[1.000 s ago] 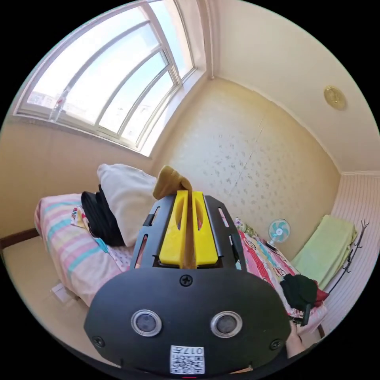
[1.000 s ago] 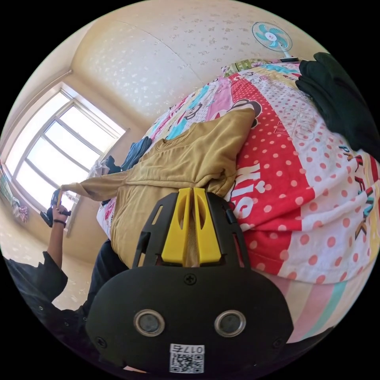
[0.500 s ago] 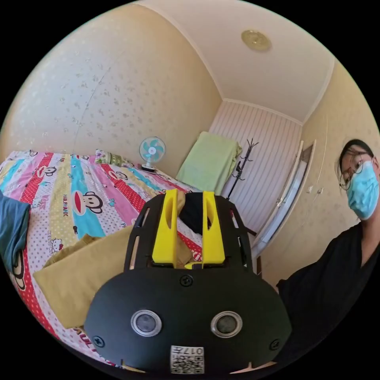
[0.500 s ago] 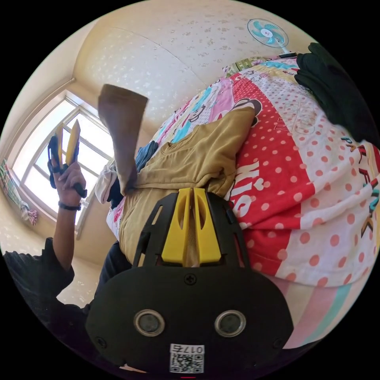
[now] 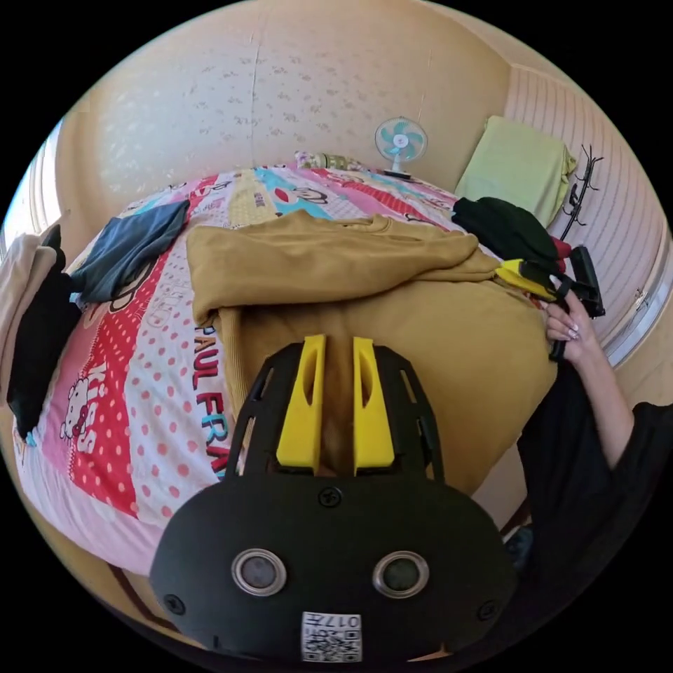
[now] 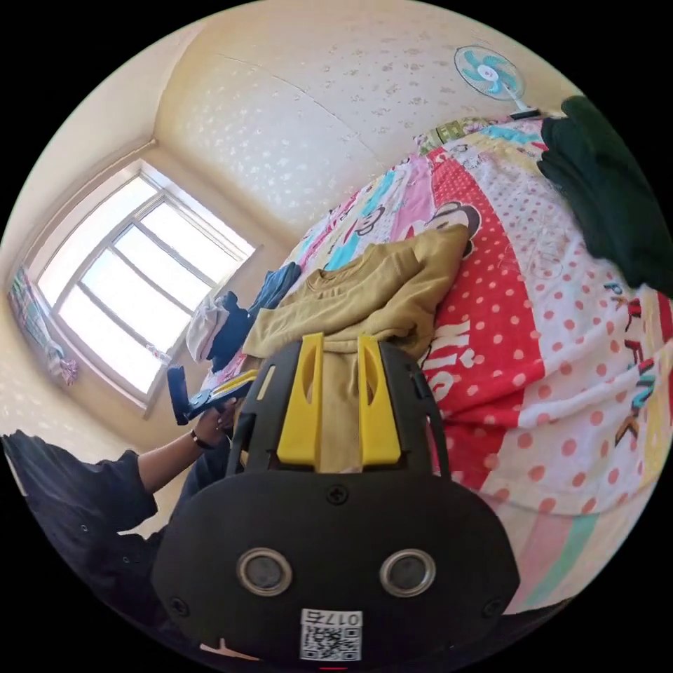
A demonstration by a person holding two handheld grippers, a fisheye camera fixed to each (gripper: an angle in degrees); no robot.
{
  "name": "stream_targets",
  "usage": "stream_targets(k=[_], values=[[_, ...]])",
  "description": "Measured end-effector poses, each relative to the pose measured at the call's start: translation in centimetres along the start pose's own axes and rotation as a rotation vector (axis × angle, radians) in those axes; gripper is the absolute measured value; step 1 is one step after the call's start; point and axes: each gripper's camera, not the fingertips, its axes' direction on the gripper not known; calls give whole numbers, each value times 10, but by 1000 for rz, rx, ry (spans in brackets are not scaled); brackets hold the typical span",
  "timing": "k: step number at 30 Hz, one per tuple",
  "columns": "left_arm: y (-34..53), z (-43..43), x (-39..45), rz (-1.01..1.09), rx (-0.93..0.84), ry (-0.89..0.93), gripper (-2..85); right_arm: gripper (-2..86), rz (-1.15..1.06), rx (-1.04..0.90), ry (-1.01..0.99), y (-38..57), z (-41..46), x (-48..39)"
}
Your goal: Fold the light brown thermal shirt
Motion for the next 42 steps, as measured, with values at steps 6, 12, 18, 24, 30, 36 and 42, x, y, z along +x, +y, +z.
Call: stream_targets(k=[6, 12, 18, 24, 30, 36, 42], values=[[15, 13, -2, 10, -16, -38, 71, 164, -427, -210, 332, -90, 25, -10], [25, 14, -41, -44, -22, 74, 69, 129, -641, -682, 360, -139, 106, -10], [31, 9, -64, -57, -21, 102, 67, 47, -576, -391, -49, -233, 22, -92], [32, -1, -84, -62, -20, 110, 67, 66, 117, -532, -31, -281, 38, 33], [30, -12, -103, -67, -17, 118, 65, 118, 353, -485, -98, -214, 62, 118], [25, -22, -130, -98, -15, 165, 61, 129, 195, -365, -53, -191, 69, 97], [17, -34, -142, -100, -13, 165, 60, 126, 134, -156, 175, -189, 47, 44]])
